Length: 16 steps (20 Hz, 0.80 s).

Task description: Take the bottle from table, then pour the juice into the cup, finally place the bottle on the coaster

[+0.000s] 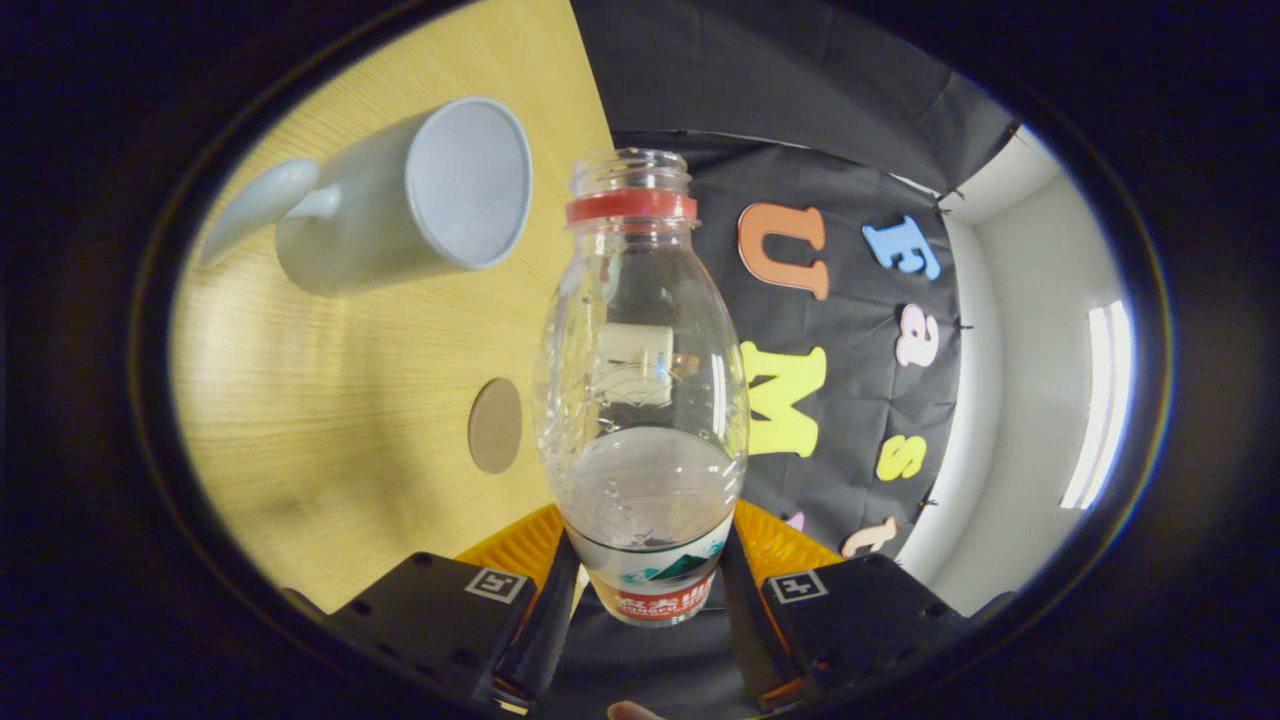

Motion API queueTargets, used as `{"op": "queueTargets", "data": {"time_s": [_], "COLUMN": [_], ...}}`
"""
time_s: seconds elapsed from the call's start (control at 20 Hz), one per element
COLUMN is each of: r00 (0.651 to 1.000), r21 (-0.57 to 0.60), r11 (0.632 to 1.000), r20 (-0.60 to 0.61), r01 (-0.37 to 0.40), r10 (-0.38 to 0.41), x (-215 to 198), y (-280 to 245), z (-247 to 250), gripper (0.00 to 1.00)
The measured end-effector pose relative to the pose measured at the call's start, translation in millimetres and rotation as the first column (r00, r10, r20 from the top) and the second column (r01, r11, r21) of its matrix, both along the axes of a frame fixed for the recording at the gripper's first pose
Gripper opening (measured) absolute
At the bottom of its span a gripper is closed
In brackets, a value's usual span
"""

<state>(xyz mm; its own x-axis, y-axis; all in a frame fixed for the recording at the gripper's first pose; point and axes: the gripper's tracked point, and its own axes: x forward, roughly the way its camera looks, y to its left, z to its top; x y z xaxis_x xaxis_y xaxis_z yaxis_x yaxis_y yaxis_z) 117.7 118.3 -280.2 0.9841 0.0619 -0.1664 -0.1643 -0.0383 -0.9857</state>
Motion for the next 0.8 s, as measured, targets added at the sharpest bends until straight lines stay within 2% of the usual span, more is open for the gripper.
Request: {"op": "queueTargets", "data": {"time_s": [0.8], "r00": [0.999], "r21": [-0.098], "r11": [0.995], "r20": [0.032], "r01": [-0.011], "r10": [0.015], "x": [3], "y": [-1], "z": [18], "gripper": [0.73]}}
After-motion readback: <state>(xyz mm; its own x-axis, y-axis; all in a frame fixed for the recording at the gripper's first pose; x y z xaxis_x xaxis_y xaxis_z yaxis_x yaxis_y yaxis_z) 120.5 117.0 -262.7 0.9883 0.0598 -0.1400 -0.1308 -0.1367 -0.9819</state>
